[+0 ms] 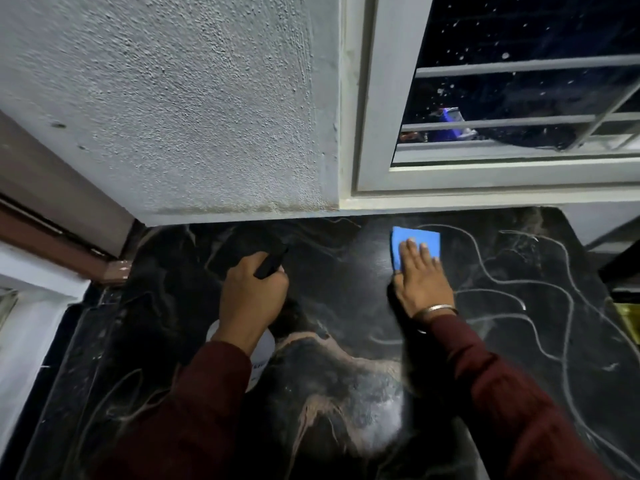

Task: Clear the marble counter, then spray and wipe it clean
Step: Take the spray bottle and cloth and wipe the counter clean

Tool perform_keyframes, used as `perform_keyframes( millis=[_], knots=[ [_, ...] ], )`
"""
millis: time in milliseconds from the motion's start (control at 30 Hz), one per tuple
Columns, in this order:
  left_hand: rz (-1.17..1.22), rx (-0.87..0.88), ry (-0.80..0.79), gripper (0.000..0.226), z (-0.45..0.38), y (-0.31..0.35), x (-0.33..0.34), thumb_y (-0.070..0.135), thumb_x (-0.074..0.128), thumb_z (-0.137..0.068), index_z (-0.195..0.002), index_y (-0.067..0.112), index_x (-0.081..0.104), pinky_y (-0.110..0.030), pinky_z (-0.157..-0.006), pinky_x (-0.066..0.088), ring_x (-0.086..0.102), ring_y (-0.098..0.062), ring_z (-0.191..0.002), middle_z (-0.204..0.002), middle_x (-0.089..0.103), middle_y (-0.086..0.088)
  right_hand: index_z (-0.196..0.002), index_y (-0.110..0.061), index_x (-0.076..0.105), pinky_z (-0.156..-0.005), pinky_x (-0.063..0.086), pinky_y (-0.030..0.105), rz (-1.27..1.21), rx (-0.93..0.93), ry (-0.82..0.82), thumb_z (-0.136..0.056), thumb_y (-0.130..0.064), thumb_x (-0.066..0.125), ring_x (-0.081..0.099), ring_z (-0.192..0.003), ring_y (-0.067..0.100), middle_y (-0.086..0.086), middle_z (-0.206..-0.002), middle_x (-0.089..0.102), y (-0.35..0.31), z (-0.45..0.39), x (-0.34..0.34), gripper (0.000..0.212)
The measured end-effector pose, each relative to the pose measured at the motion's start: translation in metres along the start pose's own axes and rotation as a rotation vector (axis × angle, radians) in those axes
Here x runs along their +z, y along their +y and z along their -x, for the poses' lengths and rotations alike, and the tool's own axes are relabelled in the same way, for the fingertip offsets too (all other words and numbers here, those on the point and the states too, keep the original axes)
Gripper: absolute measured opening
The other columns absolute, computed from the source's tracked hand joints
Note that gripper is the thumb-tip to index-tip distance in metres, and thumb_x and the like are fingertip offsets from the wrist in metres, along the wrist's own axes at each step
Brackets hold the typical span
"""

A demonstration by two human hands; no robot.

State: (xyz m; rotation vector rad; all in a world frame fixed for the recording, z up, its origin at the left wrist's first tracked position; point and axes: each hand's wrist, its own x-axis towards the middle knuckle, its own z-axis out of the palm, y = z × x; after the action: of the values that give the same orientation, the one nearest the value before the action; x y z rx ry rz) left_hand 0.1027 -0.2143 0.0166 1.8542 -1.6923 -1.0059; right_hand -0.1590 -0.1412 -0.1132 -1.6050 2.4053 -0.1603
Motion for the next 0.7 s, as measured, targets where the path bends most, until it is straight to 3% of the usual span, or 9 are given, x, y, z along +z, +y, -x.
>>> perform_keyframes(
  millis=[67,133,200,300,367,433,500,567,700],
  knots=[
    [-0.015,0.020,0.002,0.020,0.004,0.001,-0.001,0.022,0.063,-0.091,-0.072,0.017,0.064,-0.055,-0.073,0.060,0.067,-0.040,-0.071,-0.072,0.067,-0.014,-0.147,-0.002,0.031,-0.114,0.019,0.050,-0.038,0.154,0.031,-0.084,-0.034,0.025,0.022,-0.142,0.039,0.017,-0.155,0.026,-0.001,0.007,0.002,0.070],
    [-0.025,0.032,-0.005,0.019,0.008,0.000,0.000,0.022,0.062,-0.092,-0.077,0.011,0.067,-0.055,-0.072,0.058,0.066,-0.040,-0.070,-0.070,0.066,-0.014,-0.138,0.005,0.042,-0.106,0.032,0.054,-0.003,0.162,0.085,-0.083,-0.032,0.026,0.037,-0.132,0.047,0.024,-0.145,0.040,-0.035,0.019,0.014,0.068],
    [-0.025,0.038,-0.002,0.017,0.014,-0.001,0.000,0.022,0.063,-0.091,-0.081,0.010,0.068,-0.056,-0.072,0.060,0.066,-0.041,-0.071,-0.071,0.067,-0.015,-0.134,0.003,0.049,-0.103,0.038,0.054,-0.008,0.022,0.095,-0.080,-0.032,0.028,0.044,-0.128,0.046,0.022,-0.141,0.047,-0.090,0.035,0.030,0.068],
    [-0.039,0.071,0.009,0.017,0.017,-0.003,0.000,0.021,0.063,-0.088,-0.075,0.010,0.066,-0.054,-0.073,0.058,0.066,-0.042,-0.074,-0.068,0.065,-0.012,-0.144,-0.008,0.037,-0.111,0.030,0.052,0.053,-0.376,-0.056,-0.085,-0.033,0.034,0.033,-0.136,0.040,0.014,-0.150,0.035,-0.171,0.076,0.052,0.064],
    [-0.038,0.097,0.013,0.017,0.019,-0.001,-0.002,0.020,0.064,-0.088,-0.075,0.009,0.065,-0.052,-0.074,0.057,0.065,-0.043,-0.078,-0.068,0.065,-0.013,-0.143,-0.014,0.039,-0.110,0.031,0.049,0.094,-0.610,-0.149,-0.084,-0.036,0.040,0.033,-0.137,0.035,0.009,-0.149,0.038,-0.181,0.102,0.057,0.063],
    [-0.036,0.121,-0.004,0.020,0.018,-0.002,-0.004,0.022,0.064,-0.087,-0.074,0.008,0.063,-0.047,-0.069,0.056,0.066,-0.042,-0.074,-0.064,0.062,-0.011,-0.139,-0.017,0.046,-0.108,0.038,0.043,0.076,-0.700,-0.104,-0.075,-0.041,0.043,0.043,-0.134,0.027,0.004,-0.145,0.047,-0.152,0.103,0.052,0.068],
    [-0.053,0.144,-0.038,0.028,0.018,-0.004,-0.006,0.020,0.064,-0.089,-0.066,0.009,0.053,-0.038,-0.060,0.045,0.056,-0.039,-0.063,-0.054,0.050,-0.002,-0.138,-0.014,0.048,-0.106,0.038,0.044,0.103,-0.590,-0.075,-0.073,-0.039,0.040,0.049,-0.130,0.027,0.007,-0.142,0.050,-0.106,0.088,0.038,0.070],
    [-0.042,0.168,-0.073,0.035,0.017,-0.006,-0.006,0.017,0.063,-0.089,-0.060,0.013,0.045,-0.036,-0.057,0.034,0.044,-0.031,-0.055,-0.050,0.041,0.003,-0.137,-0.005,0.049,-0.104,0.039,0.051,0.050,-0.314,0.022,-0.077,-0.033,0.036,0.050,-0.127,0.037,0.017,-0.140,0.050,-0.053,0.064,0.022,0.068],
    [-0.087,0.175,-0.131,0.032,0.021,-0.006,-0.002,0.020,0.063,-0.086,-0.060,0.011,0.046,-0.034,-0.055,0.032,0.049,-0.028,-0.058,-0.054,0.046,0.001,-0.142,0.004,0.036,-0.112,0.024,0.052,-0.033,0.235,0.077,-0.084,-0.033,0.026,0.031,-0.137,0.045,0.025,-0.148,0.035,0.025,0.055,-0.001,0.069]
  ],
)
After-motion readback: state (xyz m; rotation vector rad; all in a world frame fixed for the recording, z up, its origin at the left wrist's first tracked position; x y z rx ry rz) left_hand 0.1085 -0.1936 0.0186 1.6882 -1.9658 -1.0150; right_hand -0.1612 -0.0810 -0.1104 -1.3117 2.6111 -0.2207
